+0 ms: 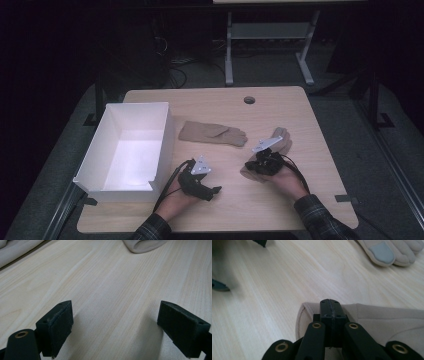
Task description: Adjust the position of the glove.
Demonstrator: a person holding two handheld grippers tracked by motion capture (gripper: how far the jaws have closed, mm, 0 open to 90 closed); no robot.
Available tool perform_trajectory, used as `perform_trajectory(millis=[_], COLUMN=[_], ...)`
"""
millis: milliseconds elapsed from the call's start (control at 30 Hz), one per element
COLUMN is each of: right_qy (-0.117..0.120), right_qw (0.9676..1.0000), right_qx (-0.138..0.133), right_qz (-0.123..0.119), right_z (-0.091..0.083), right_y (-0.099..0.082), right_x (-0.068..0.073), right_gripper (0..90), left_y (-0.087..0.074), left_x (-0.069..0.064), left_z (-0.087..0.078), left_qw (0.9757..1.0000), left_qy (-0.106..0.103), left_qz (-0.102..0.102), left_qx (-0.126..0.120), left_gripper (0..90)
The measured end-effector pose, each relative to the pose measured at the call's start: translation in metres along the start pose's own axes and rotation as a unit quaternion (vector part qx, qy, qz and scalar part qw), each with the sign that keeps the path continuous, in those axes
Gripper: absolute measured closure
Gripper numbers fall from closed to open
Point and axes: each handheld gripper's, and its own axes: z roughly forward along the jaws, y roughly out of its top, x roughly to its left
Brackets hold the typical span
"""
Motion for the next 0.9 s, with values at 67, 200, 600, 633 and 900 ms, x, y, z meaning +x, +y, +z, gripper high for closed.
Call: perform_trajectory(millis=[67, 200, 600, 633, 900], right_qy=[0.000, 0.005, 0.009, 0.009, -0.003], right_qw=[1.0000, 1.0000, 0.9998, 0.9998, 0.9998], right_qx=[0.002, 0.006, 0.014, 0.014, -0.015], right_qz=[-0.002, 0.004, 0.009, 0.010, 0.011], right_z=[-0.003, -0.011, -0.037, -0.039, -0.059], right_y=[-0.004, -0.012, -0.040, -0.043, -0.050], right_x=[0.000, 0.001, 0.003, 0.003, 0.001], right_gripper=[90.0, 90.0, 90.0, 90.0, 90.0], left_y=[0.000, 0.000, 0.000, 0.000, 0.000], left_x=[0.000, 0.000, 0.000, 0.000, 0.000], left_z=[0.000, 0.000, 0.000, 0.000, 0.000], left_qw=[1.0000, 1.0000, 1.0000, 1.0000, 1.0000], left_qy=[0.000, 0.000, 0.001, 0.001, 0.001], left_qz=[0.000, 0.000, -0.001, -0.001, -0.001], left_qx=[0.000, -0.001, -0.001, -0.001, -0.001], left_gripper=[12.5, 12.5, 12.5, 12.5, 12.5])
